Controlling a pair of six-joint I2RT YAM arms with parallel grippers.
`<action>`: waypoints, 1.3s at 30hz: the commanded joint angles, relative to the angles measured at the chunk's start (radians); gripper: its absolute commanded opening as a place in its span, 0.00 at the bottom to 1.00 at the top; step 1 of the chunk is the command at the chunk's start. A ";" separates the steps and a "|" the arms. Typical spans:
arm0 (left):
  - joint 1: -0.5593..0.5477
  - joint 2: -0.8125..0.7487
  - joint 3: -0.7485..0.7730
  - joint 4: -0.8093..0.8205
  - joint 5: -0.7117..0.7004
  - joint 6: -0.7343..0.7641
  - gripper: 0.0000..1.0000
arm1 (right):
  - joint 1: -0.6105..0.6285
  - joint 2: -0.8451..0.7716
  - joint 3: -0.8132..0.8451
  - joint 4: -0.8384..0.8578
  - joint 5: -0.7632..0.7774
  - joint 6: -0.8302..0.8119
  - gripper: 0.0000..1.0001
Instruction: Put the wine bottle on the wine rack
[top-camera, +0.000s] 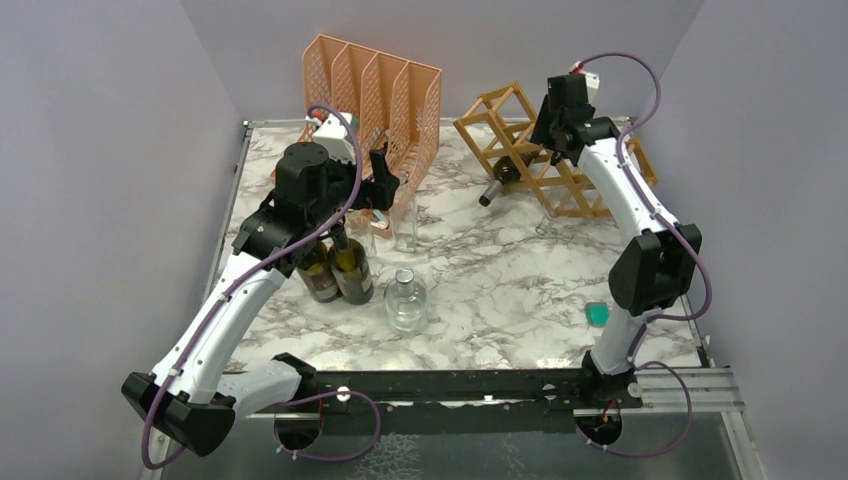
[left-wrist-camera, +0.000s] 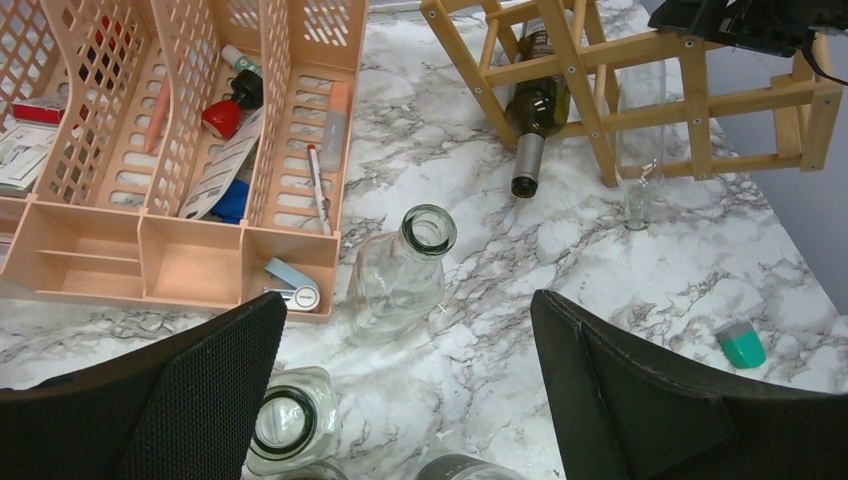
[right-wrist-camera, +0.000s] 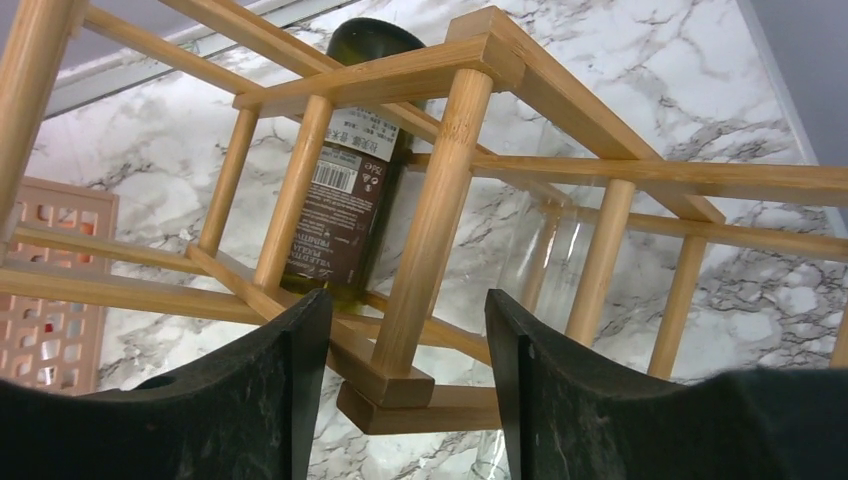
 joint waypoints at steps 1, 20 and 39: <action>0.006 -0.024 -0.006 0.041 0.018 -0.009 0.99 | -0.029 0.010 0.006 -0.010 -0.080 -0.030 0.55; 0.006 -0.027 0.000 0.043 0.011 -0.015 0.99 | -0.057 0.064 0.032 0.017 -0.389 -0.149 0.18; 0.006 -0.037 0.036 0.040 -0.027 0.047 0.99 | -0.057 -0.122 0.010 0.042 -0.275 -0.067 0.64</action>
